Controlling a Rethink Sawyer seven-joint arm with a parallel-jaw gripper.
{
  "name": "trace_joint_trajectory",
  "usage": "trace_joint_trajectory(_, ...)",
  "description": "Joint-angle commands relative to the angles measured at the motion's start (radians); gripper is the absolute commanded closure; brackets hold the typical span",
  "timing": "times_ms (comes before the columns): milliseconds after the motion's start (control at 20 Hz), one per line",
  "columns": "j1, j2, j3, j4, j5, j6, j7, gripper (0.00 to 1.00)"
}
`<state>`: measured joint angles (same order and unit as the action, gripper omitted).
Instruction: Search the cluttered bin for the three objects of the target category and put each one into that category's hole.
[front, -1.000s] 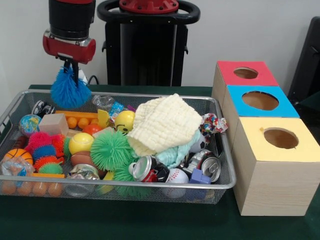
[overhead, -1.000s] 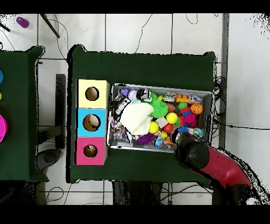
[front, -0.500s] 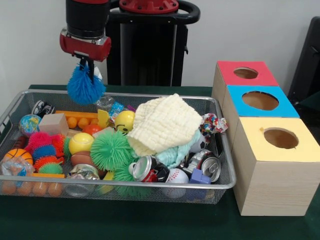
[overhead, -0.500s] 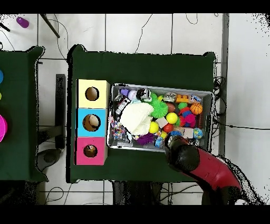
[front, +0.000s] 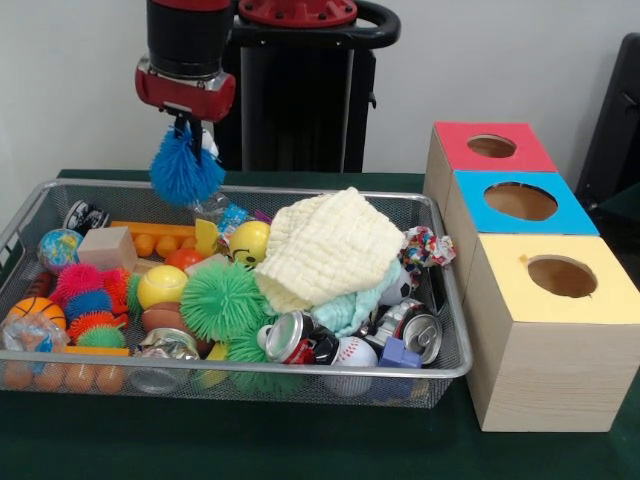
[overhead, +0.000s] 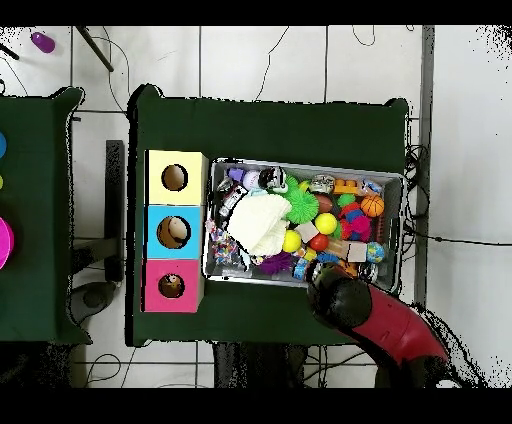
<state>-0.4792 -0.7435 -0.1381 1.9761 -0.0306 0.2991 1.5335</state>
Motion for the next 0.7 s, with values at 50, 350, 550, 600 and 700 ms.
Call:
trace_joint_trajectory(50,0.005,0.036,0.022,0.04,0.063,-0.072,0.257,1.0)
trace_joint_trajectory(350,-0.032,0.154,0.021,-0.085,0.033,-0.1,0.188,1.0)
trace_joint_trajectory(550,-0.098,0.212,0.071,-0.161,0.023,-0.039,0.11,1.0)
trace_joint_trajectory(600,-0.105,0.216,0.077,-0.167,0.023,-0.03,0.104,1.0)
trace_joint_trajectory(700,-0.125,0.217,0.1,-0.164,0.026,-0.016,0.096,1.0)
